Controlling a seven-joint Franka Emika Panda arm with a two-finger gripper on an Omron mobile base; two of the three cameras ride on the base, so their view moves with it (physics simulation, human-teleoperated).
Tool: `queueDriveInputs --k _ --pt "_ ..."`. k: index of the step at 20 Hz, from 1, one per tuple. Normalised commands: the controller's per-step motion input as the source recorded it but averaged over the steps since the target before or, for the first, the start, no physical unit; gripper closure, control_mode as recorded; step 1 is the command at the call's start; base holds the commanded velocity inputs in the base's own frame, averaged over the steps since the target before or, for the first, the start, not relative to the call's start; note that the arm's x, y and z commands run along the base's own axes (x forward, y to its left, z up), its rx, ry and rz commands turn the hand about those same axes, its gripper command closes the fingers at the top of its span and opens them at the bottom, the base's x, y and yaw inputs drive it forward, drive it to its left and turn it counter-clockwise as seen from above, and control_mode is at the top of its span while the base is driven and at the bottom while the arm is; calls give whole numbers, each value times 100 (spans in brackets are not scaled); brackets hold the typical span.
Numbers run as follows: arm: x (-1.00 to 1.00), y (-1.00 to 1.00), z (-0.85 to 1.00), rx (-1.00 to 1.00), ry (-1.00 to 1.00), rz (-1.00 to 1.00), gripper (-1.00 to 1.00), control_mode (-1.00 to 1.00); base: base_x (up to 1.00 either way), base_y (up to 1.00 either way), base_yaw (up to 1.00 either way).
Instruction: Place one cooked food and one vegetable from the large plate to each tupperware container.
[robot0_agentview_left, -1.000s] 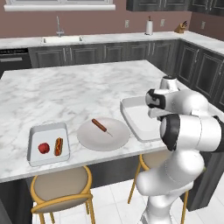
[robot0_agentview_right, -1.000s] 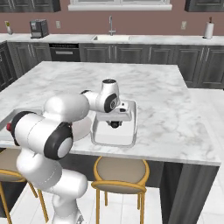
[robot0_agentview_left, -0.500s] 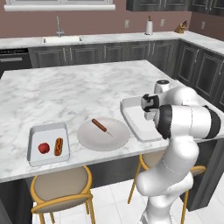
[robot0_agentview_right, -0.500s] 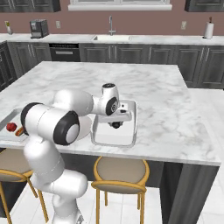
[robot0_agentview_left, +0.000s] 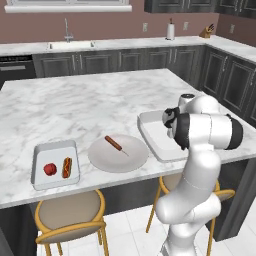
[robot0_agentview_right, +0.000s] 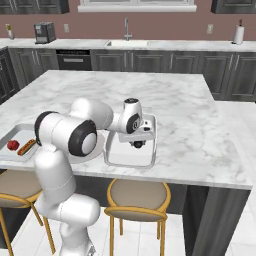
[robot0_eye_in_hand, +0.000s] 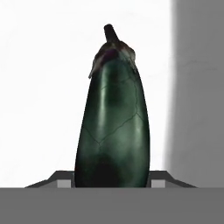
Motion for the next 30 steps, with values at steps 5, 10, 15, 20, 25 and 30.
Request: queueDriveInputs --k 5,10,15,20,25,30 --pt "1 0 -5 0 0 0 -100 -100 0 0 0" --pt "0 0 0 0 0 0 -100 -100 0 0 0" --pt "0 0 15 1 0 0 -100 -100 0 0 0" --pt "-7 17 95 24 -5 0 -100 -100 0 0 0" --pt "-8 86 93 7 -9 4 -100 -100 0 0 0" --pt "-1 100 50 0 -3 23 -100 -100 0 0 0"
